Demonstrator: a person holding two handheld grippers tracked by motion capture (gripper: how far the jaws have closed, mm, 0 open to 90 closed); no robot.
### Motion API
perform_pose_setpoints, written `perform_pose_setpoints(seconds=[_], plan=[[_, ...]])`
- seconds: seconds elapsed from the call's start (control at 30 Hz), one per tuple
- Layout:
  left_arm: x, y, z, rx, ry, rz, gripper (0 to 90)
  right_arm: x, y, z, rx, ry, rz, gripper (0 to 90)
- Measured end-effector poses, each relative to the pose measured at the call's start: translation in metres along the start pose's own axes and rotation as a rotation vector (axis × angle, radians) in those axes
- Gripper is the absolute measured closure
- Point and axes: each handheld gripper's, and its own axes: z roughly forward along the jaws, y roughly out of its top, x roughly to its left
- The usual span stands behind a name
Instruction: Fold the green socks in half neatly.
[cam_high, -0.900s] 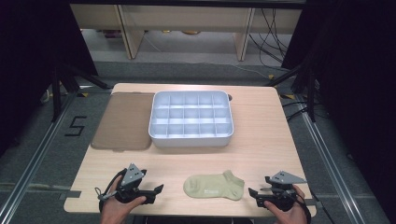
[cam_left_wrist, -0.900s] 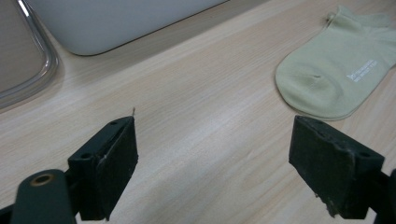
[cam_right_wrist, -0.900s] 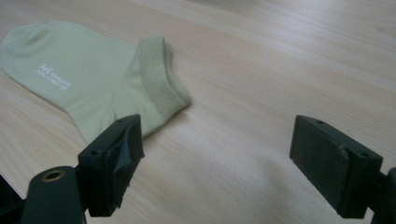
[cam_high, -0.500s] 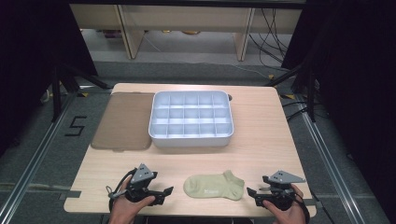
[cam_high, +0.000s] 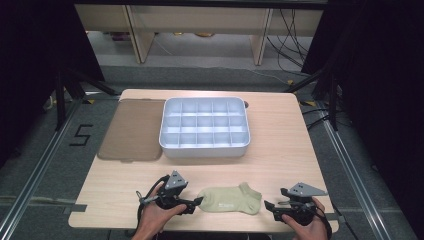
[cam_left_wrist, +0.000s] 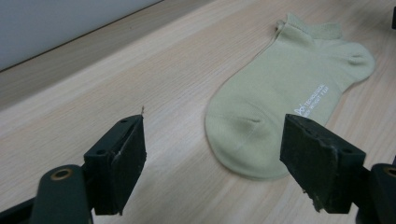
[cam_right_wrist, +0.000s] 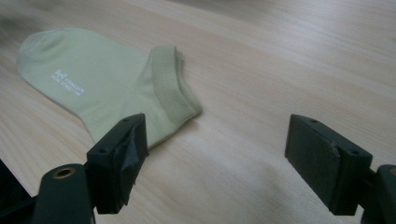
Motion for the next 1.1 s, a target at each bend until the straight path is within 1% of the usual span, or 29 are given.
perform_pose_setpoints(seconds=[0.03, 0.07, 0.1, 0.13, 0.17, 0.2, 0.23, 0.27, 0.3, 0.33, 0.37, 0.4, 0.43, 0.53, 0.57, 0.63, 0.67, 0.7, 0.77, 0.8, 0.83, 0.87, 0.9, 0.93, 0.97, 1.0, 1.03, 1.07, 1.1], plan=[[-0.003, 0.001, 0.005, 0.005, 0.005, 0.001, 24.3, 0.0, 0.0, 0.0, -0.002, -0.002, -0.009, 22.3], [-0.003, 0.001, 0.005, 0.005, 0.005, 0.001, 24.8, 0.0, 0.0, 0.0, -0.002, -0.002, -0.009, 22.3], [-0.007, 0.002, 0.011, 0.02, 0.009, 0.018, 25.2, -0.001, 0.0, 0.0, -0.003, 0.001, -0.005, 22.4], [-0.007, 0.002, 0.011, 0.02, 0.009, 0.018, 25.4, -0.001, 0.0, 0.0, -0.003, 0.001, -0.005, 22.4], [-0.009, 0.002, 0.014, 0.024, 0.009, 0.053, 25.3, -0.001, 0.0, 0.0, 0.0, 0.007, -0.006, 22.7], [-0.01, 0.002, 0.015, 0.026, 0.014, 0.06, 25.3, -0.001, 0.0, 0.0, 0.0, 0.007, -0.006, 22.7], [-0.011, 0.001, 0.018, 0.033, 0.015, 0.058, 27.5, -0.001, -0.001, -0.001, 0.001, 0.008, -0.012, 22.9], [-0.011, 0.001, 0.019, 0.041, 0.006, 0.069, 27.5, -0.001, -0.001, -0.001, 0.001, 0.008, -0.012, 22.9], [-0.011, 0.0, 0.019, 0.05, 0.002, 0.08, 31.2, 0.0, 0.0, -0.001, 0.0, 0.011, -0.018, 22.9], [-0.012, 0.0, 0.019, 0.053, 0.007, 0.068, 31.2, 0.0, 0.0, -0.001, 0.0, 0.011, -0.018, 22.9], [-0.011, 0.0, 0.019, 0.059, 0.013, 0.081, 32.2, 0.0, 0.0, 0.0, 0.0, 0.015, -0.019, 23.0], [-0.011, -0.001, 0.02, 0.056, -0.002, 0.067, 34.4, 0.0, 0.0, 0.0, 0.003, 0.016, -0.016, 23.0], [-0.011, -0.001, 0.02, 0.057, -0.004, 0.074, 36.0, 0.0, 0.0, 0.0, 0.002, 0.014, -0.017, 23.0], [-0.011, -0.004, 0.022, 0.066, -0.014, 0.087, 46.5, 0.001, 0.0, 0.0, 0.0, 0.011, -0.017, 23.2], [-0.012, -0.005, 0.022, 0.056, -0.01, 0.084, 49.5, 0.001, -0.001, 0.001, -0.012, 0.007, -0.018, 23.3], [-0.011, -0.004, 0.022, 0.061, -0.001, 0.106, 54.4, 0.001, 0.0, 0.001, -0.013, 0.005, -0.017, 23.3], [-0.012, -0.004, 0.02, 0.071, 0.022, 0.132, 56.3, 0.001, 0.0, 0.001, -0.013, 0.005, -0.017, 23.3], [-0.012, -0.004, 0.02, 0.066, 0.014, 0.15, 58.3, 0.001, 0.0, 0.001, -0.013, 0.005, -0.017, 23.3], [-0.014, -0.004, 0.02, 0.064, 0.006, 0.137, 63.0, 0.001, 0.0, 0.001, -0.005, 0.004, -0.022, 23.4], [-0.014, -0.004, 0.02, 0.064, 0.007, 0.149, 67.3, 0.004, 0.0, 0.001, 0.0, 0.016, 0.01, 23.6], [-0.015, -0.005, 0.02, 0.06, 0.006, 0.138, 69.6, 0.004, 0.0, 0.001, 0.0, 0.018, 0.011, 23.6], [-0.015, -0.004, 0.02, 0.058, -0.002, 0.145, 73.0, 0.002, 0.0, 0.001, -0.009, 0.01, -0.021, 23.7], [-0.015, -0.004, 0.019, 0.056, 0.005, 0.146, 75.6, 0.004, 0.0, 0.001, 0.0, 0.02, 0.011, 23.9], [-0.015, -0.004, 0.019, 0.055, 0.008, 0.145, 78.1, 0.002, 0.0, 0.001, -0.009, 0.019, -0.011, 24.2], [-0.014, -0.005, 0.019, 0.049, 0.003, 0.138, 79.6, 0.003, 0.0, 0.001, -0.01, 0.022, -0.01, 24.5], [-0.015, -0.005, 0.018, 0.042, 0.0, 0.121, 81.9, 0.003, 0.001, 0.001, -0.012, 0.023, -0.009, 24.6], [-0.014, -0.005, 0.018, 0.039, 0.001, 0.131, 82.5, 0.003, 0.001, 0.002, -0.014, 0.015, -0.015, 24.7], [-0.013, -0.004, 0.018, 0.041, 0.0, 0.142, 82.9, 0.005, 0.001, 0.001, -0.009, 0.024, -0.001, 24.9], [-0.014, -0.005, 0.018, 0.04, -0.001, 0.133, 83.0, 0.004, 0.002, 0.002, -0.015, 0.026, -0.013, 25.1]])
